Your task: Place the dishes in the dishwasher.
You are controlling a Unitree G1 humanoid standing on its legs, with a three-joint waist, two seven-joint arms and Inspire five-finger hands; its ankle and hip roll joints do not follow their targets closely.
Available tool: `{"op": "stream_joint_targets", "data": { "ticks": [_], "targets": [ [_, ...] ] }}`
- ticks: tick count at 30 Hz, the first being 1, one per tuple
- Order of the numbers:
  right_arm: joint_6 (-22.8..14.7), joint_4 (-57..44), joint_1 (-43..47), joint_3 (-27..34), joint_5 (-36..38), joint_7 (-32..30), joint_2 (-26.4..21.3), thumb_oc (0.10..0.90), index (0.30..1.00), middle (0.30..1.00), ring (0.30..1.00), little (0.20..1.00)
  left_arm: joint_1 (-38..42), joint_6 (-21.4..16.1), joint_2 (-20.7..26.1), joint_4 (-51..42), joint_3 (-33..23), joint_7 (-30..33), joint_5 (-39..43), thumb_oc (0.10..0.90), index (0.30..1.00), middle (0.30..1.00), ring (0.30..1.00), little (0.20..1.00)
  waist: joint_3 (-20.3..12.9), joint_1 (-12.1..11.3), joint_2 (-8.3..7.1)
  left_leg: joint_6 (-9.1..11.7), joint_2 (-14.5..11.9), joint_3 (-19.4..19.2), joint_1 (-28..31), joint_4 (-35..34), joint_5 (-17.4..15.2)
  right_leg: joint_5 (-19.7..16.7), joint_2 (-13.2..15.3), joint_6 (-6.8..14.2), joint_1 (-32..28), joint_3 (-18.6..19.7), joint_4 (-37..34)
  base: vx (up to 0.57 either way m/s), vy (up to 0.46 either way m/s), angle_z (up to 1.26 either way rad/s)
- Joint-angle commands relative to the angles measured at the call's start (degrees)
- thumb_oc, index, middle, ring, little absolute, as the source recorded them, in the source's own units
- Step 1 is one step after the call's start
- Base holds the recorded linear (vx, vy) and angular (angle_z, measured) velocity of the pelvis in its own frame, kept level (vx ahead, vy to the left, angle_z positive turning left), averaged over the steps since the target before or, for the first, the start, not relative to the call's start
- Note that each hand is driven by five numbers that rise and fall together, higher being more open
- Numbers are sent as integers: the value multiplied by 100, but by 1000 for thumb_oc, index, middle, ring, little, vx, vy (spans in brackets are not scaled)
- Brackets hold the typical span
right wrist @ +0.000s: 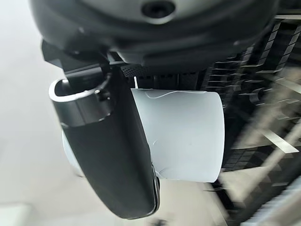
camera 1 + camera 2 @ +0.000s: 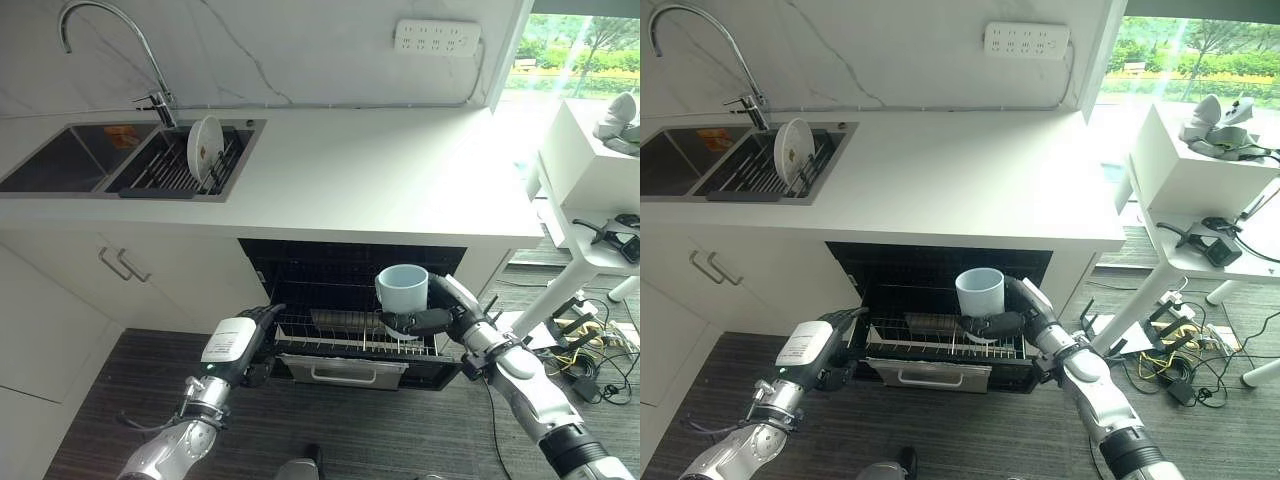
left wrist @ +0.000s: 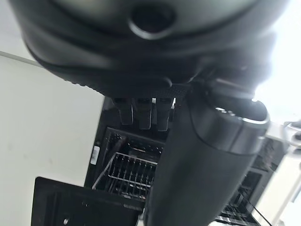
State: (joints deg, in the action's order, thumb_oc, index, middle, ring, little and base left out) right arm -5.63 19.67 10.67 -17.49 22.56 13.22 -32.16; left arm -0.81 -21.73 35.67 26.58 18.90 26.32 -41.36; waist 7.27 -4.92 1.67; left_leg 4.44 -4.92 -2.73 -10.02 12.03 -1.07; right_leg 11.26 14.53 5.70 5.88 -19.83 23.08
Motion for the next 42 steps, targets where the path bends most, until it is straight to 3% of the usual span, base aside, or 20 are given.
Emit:
{"op": "stream_joint_targets", "data": {
  "ticks": [1, 13, 19, 36, 42],
  "targets": [
    [-472, -251, 867, 173, 110, 64, -198, 400, 300, 300, 300, 300, 562, -240, 605, -556, -78, -3, 28, 800, 900, 900, 900, 900, 15, -25, -96, -36, -152, -82, 90, 516, -962, -219, 72, 493, -65, 350, -589, -16, -4, 14],
    [-654, 1301, 1928, -193, 170, -129, -472, 400, 300, 300, 300, 300, 1230, -231, 1102, -907, 591, -367, 128, 800, 900, 900, 900, 900, 382, -172, 137, -92, 78, 135, -146, 516, -893, -343, 234, 560, 142, 423, -589, -14, 36, 11],
    [-701, 1677, 2206, -246, 37, -169, -397, 400, 300, 300, 300, 300, 1291, -208, 1096, -1103, 665, -510, 241, 800, 900, 900, 900, 900, 571, -203, 248, -110, 176, 173, -198, 516, -872, -381, 302, 580, 222, 494, -589, 2, 38, 12],
    [-930, 2787, 3177, -104, 126, -695, -339, 400, 300, 300, 300, 300, 1685, -33, 933, -1220, 793, -105, 350, 800, 900, 900, 900, 900, 1316, -255, 571, -166, 406, 159, -722, 516, -731, -581, 454, 599, 741, 568, -589, -59, 34, 1],
    [-906, 3074, 3214, 118, 768, -722, -111, 400, 300, 300, 300, 300, 1697, 51, 823, -1248, 830, -5, 413, 800, 900, 900, 900, 900, 1418, -249, 680, -181, 464, 148, -803, 516, -727, -612, 461, 593, 847, 613, -589, -16, 36, 2]
  ]
}}
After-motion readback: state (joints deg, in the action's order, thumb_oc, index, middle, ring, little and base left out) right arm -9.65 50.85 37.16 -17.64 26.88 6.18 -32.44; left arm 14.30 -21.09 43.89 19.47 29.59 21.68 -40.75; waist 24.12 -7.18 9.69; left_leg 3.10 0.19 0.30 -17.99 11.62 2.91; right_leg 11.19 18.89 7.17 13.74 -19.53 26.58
